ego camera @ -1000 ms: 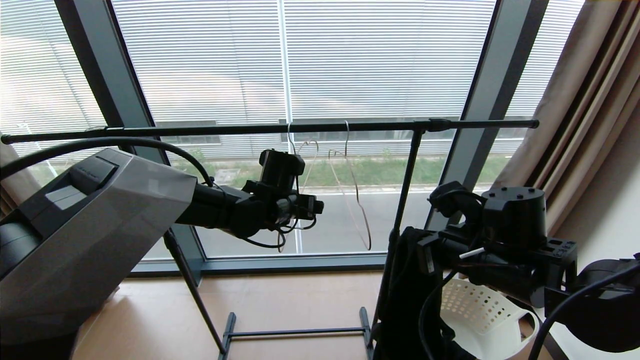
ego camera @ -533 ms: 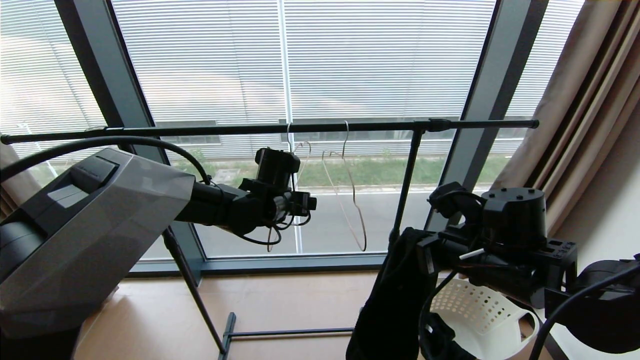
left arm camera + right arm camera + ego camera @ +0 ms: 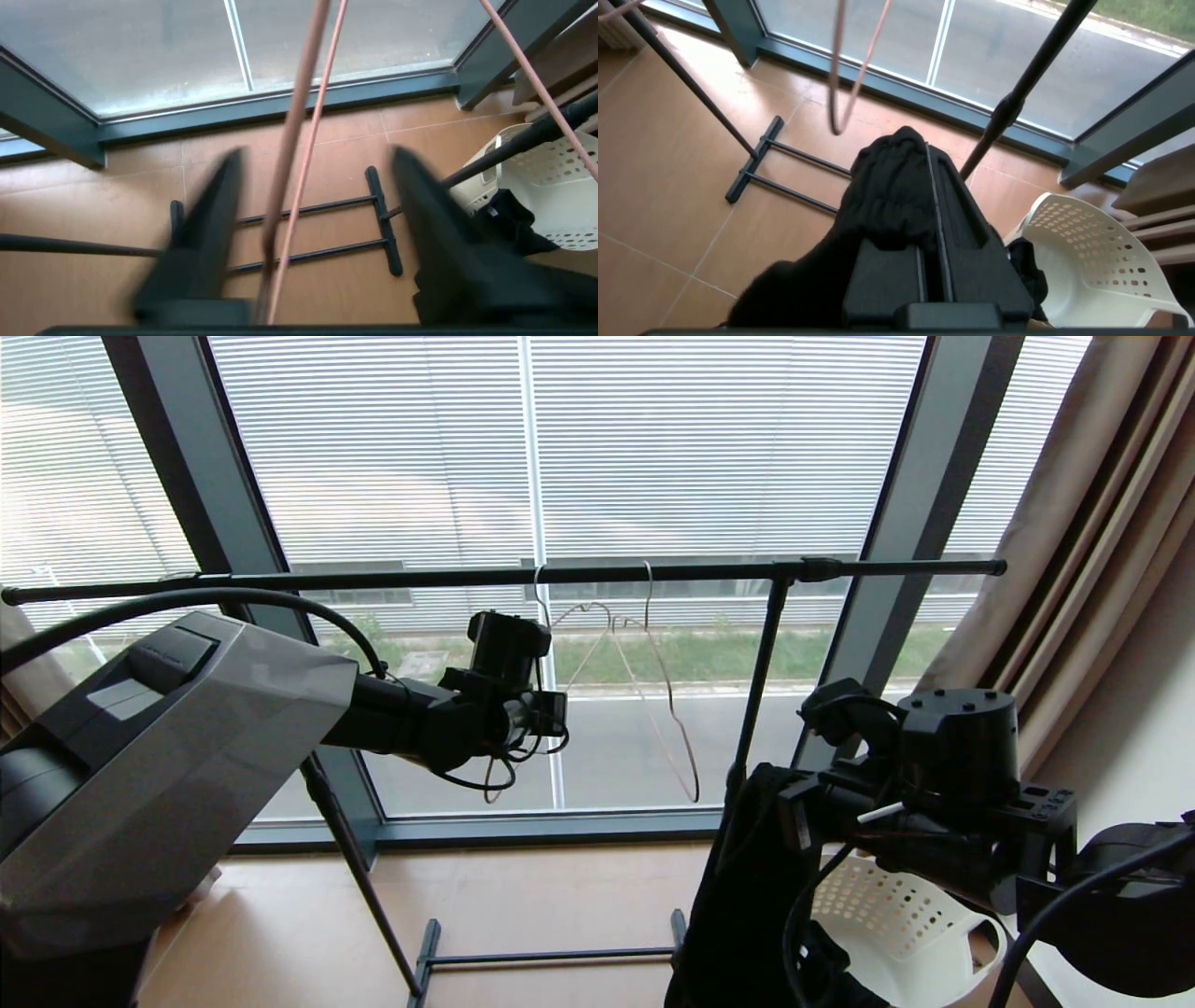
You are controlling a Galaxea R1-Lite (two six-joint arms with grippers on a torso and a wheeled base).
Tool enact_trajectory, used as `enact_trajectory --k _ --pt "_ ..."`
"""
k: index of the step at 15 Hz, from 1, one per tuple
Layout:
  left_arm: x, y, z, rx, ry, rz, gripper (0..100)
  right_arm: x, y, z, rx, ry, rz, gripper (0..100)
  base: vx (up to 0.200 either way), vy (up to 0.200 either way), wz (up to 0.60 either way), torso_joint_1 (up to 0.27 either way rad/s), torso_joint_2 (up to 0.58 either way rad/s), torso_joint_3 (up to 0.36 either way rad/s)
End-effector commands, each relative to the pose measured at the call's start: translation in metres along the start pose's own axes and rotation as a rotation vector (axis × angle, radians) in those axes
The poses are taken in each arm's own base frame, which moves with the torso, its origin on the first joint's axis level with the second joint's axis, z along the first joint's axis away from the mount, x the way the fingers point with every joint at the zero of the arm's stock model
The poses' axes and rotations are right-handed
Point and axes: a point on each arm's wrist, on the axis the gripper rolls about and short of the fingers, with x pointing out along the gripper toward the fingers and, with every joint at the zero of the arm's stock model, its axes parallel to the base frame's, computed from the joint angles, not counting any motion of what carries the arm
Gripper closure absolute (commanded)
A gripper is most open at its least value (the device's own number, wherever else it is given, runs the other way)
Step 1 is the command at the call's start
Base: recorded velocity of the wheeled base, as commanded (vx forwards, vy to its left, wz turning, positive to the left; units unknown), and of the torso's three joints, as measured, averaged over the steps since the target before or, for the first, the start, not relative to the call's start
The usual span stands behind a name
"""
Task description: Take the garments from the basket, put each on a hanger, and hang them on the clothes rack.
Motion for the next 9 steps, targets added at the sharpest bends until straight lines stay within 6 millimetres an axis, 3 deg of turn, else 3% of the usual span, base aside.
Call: enact_trajectory --k 1,5,9 --pt "-0.001 0.001 0.0 -0.001 0.002 0.002 100 0.0 0.0 0.0 0.0 0.001 0.0 100 0.0 0.0 0.0 0.0 0.0 0.0" --pt "0.0 0.012 -0.001 -0.01 0.001 0.057 100 0.0 0.0 -0.001 0.0 0.003 0.001 100 0.0 0.0 0.0 0.0 0.0 0.0" --pt "-0.015 0.016 0.013 -0.022 -0.035 0.054 100 0.0 0.0 0.0 0.0 0.001 0.001 100 0.0 0.0 0.0 0.0 0.0 0.0"
